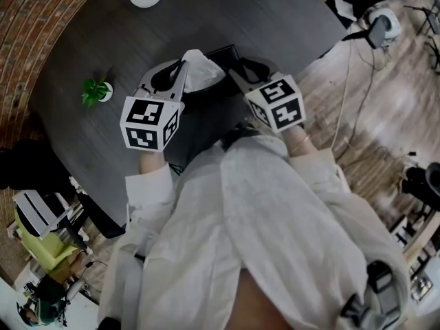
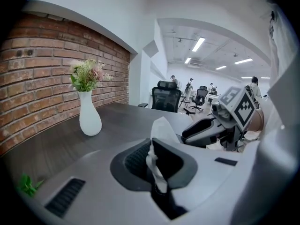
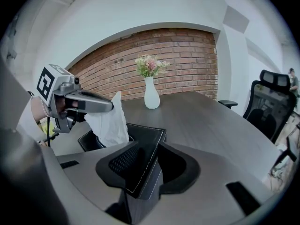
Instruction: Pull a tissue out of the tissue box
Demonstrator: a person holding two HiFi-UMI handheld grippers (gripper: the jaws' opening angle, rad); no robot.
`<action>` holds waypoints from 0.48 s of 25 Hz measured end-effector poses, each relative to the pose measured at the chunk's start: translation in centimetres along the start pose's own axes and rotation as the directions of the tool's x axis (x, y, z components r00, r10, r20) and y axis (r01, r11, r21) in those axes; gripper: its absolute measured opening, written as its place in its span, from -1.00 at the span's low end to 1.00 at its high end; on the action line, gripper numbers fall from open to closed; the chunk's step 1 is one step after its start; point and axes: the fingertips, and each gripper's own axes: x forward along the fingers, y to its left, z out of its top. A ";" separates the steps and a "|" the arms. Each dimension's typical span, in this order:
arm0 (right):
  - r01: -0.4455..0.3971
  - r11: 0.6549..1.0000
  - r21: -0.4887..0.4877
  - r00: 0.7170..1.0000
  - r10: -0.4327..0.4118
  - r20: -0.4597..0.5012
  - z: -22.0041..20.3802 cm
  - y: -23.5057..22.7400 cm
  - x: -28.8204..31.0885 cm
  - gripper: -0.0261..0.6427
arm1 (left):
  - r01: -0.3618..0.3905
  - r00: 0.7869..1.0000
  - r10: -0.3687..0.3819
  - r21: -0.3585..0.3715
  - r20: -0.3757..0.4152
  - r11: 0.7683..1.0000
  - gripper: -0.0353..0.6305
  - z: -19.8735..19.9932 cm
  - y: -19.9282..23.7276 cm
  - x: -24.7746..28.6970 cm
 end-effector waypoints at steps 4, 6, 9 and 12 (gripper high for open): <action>-0.005 1.000 -0.006 1.000 0.005 -0.007 -0.1 -0.1 0.1 -0.59 | -0.012 1.000 0.012 -0.005 0.013 1.000 -0.86 0.3 0.2 -0.1; -0.005 1.000 -0.009 1.000 0.005 -0.011 -0.1 -0.1 0.2 -0.59 | -0.020 1.000 0.020 -0.008 0.023 1.000 -0.86 0.5 0.4 -0.3; -0.003 1.000 -0.011 1.000 0.003 -0.013 -0.1 -0.1 0.2 -0.59 | -0.031 0.999 0.032 -0.015 0.042 0.999 -0.86 1.0 0.8 -0.5; -0.003 1.000 -0.014 1.000 0.003 -0.014 -0.1 -0.2 0.2 -0.59 | -0.042 0.998 0.042 -0.017 0.055 0.999 -0.86 1.4 1.1 -0.7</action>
